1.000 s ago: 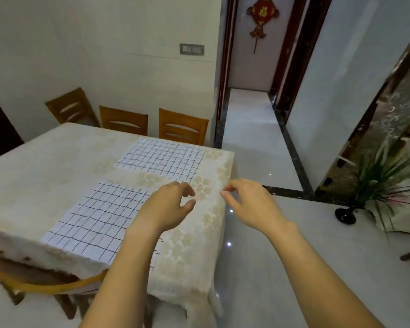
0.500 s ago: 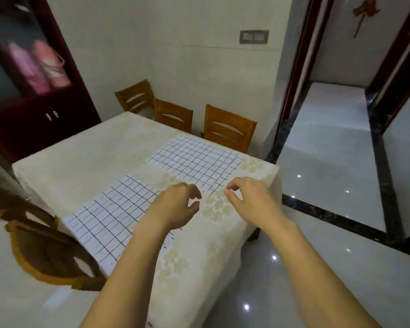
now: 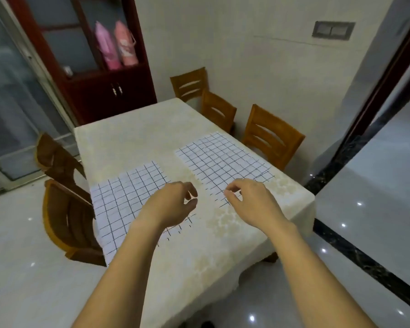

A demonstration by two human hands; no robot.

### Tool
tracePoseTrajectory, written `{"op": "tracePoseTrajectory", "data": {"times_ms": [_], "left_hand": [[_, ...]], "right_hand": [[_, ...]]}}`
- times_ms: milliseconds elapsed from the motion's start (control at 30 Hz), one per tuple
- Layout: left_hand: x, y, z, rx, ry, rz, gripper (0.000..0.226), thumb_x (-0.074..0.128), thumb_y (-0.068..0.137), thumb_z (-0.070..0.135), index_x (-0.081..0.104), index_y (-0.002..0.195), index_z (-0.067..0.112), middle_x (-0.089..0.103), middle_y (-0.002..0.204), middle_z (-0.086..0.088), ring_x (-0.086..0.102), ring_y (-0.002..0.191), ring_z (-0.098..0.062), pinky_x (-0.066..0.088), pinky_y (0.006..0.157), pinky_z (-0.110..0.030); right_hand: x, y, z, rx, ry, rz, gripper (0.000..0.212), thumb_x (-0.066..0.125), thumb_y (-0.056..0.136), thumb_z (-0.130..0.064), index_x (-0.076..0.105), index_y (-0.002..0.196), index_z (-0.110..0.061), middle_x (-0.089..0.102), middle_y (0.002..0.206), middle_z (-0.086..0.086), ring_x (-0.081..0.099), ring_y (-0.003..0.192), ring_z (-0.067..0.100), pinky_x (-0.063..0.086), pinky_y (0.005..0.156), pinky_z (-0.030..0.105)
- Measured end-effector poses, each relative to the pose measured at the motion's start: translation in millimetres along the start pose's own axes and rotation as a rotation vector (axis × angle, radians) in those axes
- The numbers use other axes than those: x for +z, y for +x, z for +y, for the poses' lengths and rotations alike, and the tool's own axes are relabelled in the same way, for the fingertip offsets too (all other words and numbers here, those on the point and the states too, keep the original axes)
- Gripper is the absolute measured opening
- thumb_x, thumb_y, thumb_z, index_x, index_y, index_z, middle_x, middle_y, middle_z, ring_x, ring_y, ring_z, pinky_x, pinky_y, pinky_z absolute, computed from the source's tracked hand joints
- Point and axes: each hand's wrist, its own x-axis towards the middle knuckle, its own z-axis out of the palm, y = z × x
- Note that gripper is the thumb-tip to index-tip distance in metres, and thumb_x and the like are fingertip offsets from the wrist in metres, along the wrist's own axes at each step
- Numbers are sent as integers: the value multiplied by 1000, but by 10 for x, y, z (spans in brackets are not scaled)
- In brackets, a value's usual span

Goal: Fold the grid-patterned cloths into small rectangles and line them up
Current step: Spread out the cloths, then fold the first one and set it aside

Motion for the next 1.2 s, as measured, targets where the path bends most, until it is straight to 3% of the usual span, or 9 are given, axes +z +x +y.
{"op": "tracePoseTrajectory", "data": {"times_ms": [267,400,733,1000,1200], "left_hand": [[74,938,174,20,-33,67,26,53,99,38,62,123,29,63,119,10,59,108,-14,51,85,-35],[75,1490,199,39,-42,65,25,53,99,38,63,121,29,65,119,7,60,107,-14,53,86,-36],[115,1980,-89,-80,-39,45,27,53,100,40,61,123,30,63,119,10,59,108,-14,48,80,-31],[322,2415,-231,-284,-51,0,30,53,100,43,59,126,30,62,126,9,58,114,-17,52,91,-38],[710,3106,-243,-412,-104,-135,54,53,100,47,41,149,28,49,150,1,49,134,-23,44,107,-43]], "right_hand": [[-374,763,462,32,-96,-18,26,53,98,-43,67,112,-26,68,110,-8,62,104,15,55,87,41],[-502,1211,643,45,-144,9,29,53,99,-44,66,115,-24,67,110,-7,63,101,14,55,84,35],[-127,2136,705,-63,-92,-88,26,51,99,-41,66,114,-26,67,112,-10,62,97,12,54,80,33],[226,2927,998,-157,-42,-168,33,48,101,-46,65,116,-23,67,109,-7,62,93,14,56,77,37],[528,3684,1454,-171,-10,-141,42,48,101,-42,54,135,-18,59,130,3,58,113,23,52,90,41]]}}
